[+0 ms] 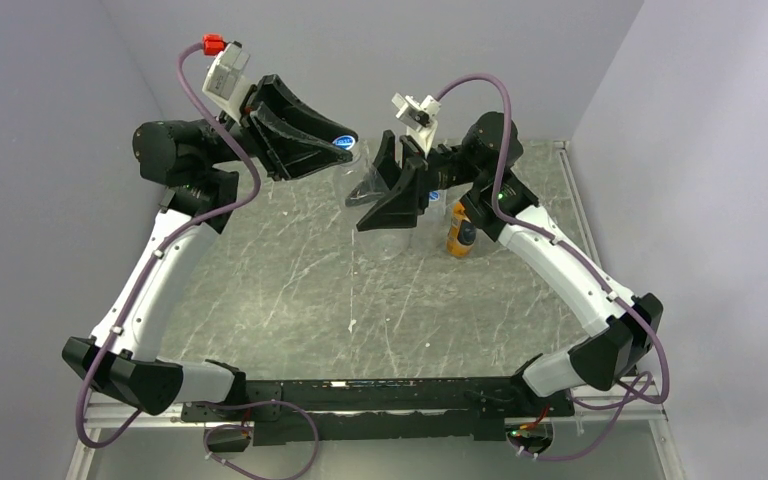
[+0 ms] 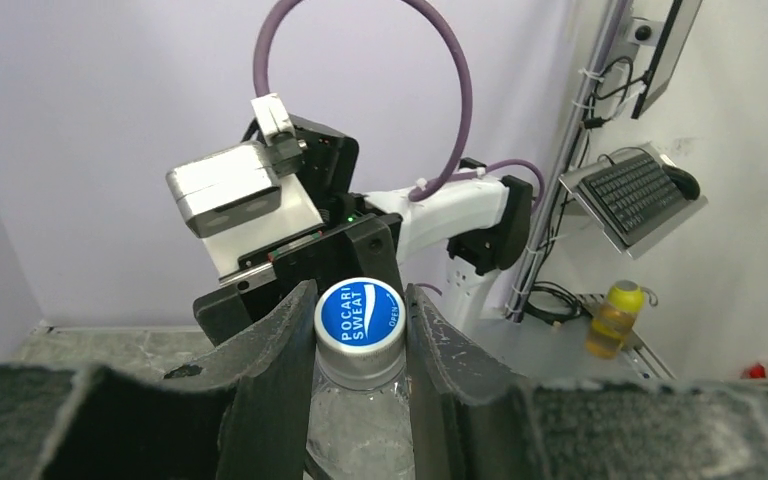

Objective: Screw on the bottle caps
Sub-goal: Screw the bottle cap onto the plastic bottle.

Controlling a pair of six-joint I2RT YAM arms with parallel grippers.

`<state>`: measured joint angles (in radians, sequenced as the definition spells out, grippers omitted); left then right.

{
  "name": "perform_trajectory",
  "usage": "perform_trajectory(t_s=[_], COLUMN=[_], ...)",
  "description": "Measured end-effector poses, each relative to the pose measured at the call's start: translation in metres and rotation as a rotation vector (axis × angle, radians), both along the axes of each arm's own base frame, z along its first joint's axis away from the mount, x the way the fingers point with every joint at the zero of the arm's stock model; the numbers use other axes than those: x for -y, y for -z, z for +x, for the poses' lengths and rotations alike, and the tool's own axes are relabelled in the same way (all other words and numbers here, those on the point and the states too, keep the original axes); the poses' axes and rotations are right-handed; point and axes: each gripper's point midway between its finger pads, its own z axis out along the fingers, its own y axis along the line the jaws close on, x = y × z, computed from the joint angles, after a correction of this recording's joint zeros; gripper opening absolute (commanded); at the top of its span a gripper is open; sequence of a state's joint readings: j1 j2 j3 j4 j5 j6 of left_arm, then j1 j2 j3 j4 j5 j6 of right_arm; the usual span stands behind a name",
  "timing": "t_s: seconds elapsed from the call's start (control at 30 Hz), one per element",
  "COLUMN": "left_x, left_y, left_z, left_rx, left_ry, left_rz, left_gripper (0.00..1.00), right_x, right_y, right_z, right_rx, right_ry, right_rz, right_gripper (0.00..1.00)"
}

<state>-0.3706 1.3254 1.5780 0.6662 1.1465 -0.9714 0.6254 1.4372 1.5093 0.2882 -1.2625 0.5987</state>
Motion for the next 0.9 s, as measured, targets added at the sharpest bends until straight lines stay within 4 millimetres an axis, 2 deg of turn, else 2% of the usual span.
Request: perform_trajectory(t_s=[0.07, 0.1, 0.17, 0.2, 0.3, 0.4, 0.57, 0.7, 0.8, 0.9], left_x=[0.000, 0.000, -0.001, -0.001, -0.003, -0.009, -0.029, -0.039, -0.042, -0.042], left_y=[0.002, 0.003, 0.010, 0.013, 0.016, 0.010, -0.013, -0.016, -0.006, 0.016], left_z=[-0.003, -0.003, -0.003, -0.002, 0.006, 0.020, 0.060, 0.092, 0.120, 0.144], left_rx=[0.007, 0.006, 0.006, 0.000, -0.030, -0.050, -0.088, -0.140, -0.205, -0.280], left_ry=[0.015, 0.014, 0.009, -0.003, -0.097, -0.237, -0.531, -0.676, -0.763, -0.824], left_rz=[0.011, 0.018, 0.051, 0.066, 0.078, 0.060, -0.003, -0.009, 0.011, 0.051], left_gripper=[0.56, 0.72, 0.95, 0.99, 0.98, 0.94, 0.88, 0.81, 0.78, 0.75], right_x=[0.001, 0.001, 0.000, -0.002, -0.003, -0.004, -0.012, -0.020, -0.022, -0.020], right_y=[0.001, 0.003, 0.005, 0.005, 0.005, 0.007, 0.019, 0.032, 0.038, 0.044], right_z=[-0.003, -0.003, 0.002, 0.009, 0.033, 0.047, 0.079, 0.099, 0.115, 0.129], right_rx=[-0.001, -0.004, -0.004, 0.000, 0.018, 0.027, 0.044, 0.054, 0.062, 0.061], right_ry=[-0.020, -0.021, 0.007, 0.046, 0.201, 0.333, 0.615, 0.790, 0.895, 0.973], right_rz=[-0.007, -0.013, -0.021, -0.020, -0.032, -0.053, -0.122, -0.192, -0.230, -0.264], right_gripper=[0.05, 0.05, 0.07, 0.07, 0.09, 0.09, 0.08, 0.07, 0.07, 0.07])
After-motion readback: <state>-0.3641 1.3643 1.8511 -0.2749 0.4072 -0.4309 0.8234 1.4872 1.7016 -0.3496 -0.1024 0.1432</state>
